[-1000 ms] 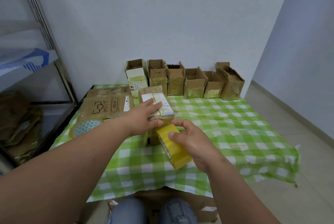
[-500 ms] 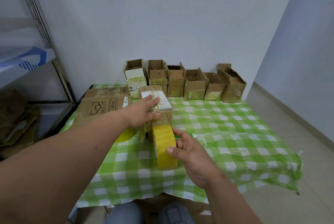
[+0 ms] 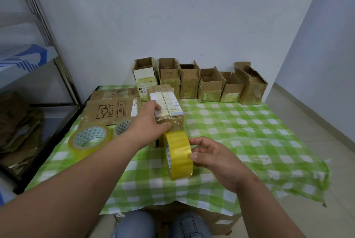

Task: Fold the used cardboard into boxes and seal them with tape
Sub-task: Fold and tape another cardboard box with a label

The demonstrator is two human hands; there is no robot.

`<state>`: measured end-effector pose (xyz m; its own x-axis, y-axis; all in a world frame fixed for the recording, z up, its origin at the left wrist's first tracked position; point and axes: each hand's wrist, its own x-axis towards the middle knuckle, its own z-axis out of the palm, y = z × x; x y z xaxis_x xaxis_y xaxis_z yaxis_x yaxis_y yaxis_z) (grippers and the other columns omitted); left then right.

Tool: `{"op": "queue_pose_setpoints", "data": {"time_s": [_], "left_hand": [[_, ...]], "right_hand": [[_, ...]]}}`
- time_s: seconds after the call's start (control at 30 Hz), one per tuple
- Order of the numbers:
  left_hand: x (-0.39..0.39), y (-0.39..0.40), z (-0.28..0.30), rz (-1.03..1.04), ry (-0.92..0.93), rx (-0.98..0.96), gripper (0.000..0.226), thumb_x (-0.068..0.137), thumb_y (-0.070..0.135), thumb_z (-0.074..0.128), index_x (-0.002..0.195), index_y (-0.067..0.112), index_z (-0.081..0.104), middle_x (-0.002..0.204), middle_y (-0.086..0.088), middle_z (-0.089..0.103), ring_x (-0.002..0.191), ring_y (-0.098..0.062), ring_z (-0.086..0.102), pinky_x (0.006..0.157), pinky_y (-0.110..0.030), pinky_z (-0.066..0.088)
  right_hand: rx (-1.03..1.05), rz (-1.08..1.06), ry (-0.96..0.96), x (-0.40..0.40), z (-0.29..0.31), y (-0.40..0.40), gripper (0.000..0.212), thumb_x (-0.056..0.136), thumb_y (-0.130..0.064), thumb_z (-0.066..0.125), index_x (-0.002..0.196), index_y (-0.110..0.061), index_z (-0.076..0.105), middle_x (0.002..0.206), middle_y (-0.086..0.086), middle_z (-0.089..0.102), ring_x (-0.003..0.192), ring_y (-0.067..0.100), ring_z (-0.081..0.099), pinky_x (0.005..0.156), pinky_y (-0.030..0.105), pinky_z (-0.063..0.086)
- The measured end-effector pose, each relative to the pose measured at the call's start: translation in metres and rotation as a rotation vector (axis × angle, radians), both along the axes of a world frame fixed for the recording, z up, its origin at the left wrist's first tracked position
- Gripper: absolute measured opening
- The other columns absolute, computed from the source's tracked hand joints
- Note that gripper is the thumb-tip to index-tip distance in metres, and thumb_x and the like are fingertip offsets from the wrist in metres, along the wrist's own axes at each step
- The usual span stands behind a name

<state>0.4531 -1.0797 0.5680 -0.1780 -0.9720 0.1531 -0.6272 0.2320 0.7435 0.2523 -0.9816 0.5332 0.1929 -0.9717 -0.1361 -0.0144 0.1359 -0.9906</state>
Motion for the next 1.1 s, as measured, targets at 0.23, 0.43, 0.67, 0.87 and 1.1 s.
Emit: {"op": "queue_pose_setpoints", "data": {"time_s": [0.23,0.43,0.67,0.87,1.1], "left_hand": [[0.008,0.024,-0.006,0.116,0.175,0.161,0.075,0.077,0.045,0.079,0.143,0.037,0.045,0.136,0.002,0.030,0.131,-0.022,0.035,0.110,-0.038,0.034],[0.004,0.033,-0.005,0.096,0.331,0.257,0.081,0.083,0.034,0.077,0.150,0.036,0.032,0.101,-0.010,0.059,0.087,-0.014,0.058,0.066,-0.023,0.043],[0.000,0.042,-0.012,0.215,0.399,0.236,0.040,0.080,0.040,0.078,0.104,0.020,0.054,0.093,0.003,0.064,0.087,-0.013,0.061,0.069,-0.027,0.045],[0.000,0.048,-0.018,0.176,0.487,0.321,0.038,0.076,0.043,0.081,0.101,0.022,0.062,0.099,0.006,0.068,0.093,-0.013,0.064,0.077,-0.029,0.047],[-0.002,0.058,-0.022,0.092,0.535,0.366,0.046,0.075,0.039,0.082,0.113,0.028,0.059,0.113,0.010,0.065,0.105,-0.004,0.060,0.079,-0.020,0.046]], "right_hand": [[-0.089,-0.453,0.437,-0.008,0.000,-0.029,0.017,0.096,-0.018,0.060,0.109,-0.019,0.070,0.094,-0.005,0.067,0.089,0.013,0.062,0.076,0.024,0.046],[-0.078,-0.183,1.265,-0.001,-0.013,-0.052,0.041,0.101,-0.038,0.045,0.142,-0.041,0.047,0.142,-0.006,0.048,0.132,0.022,0.039,0.107,0.044,0.029],[-0.056,-0.196,1.387,0.001,-0.022,-0.051,0.029,0.099,-0.031,0.048,0.127,-0.035,0.052,0.128,-0.003,0.050,0.122,0.022,0.043,0.100,0.042,0.028],[0.040,-0.345,1.157,-0.014,-0.011,-0.044,0.021,0.102,-0.027,0.045,0.123,-0.028,0.051,0.110,-0.006,0.039,0.095,0.020,0.052,0.099,0.040,0.031],[-0.142,-0.351,0.671,-0.004,0.030,-0.032,0.007,0.101,-0.021,0.052,0.105,-0.024,0.057,0.090,-0.011,0.056,0.076,0.012,0.054,0.070,0.030,0.046]]}}
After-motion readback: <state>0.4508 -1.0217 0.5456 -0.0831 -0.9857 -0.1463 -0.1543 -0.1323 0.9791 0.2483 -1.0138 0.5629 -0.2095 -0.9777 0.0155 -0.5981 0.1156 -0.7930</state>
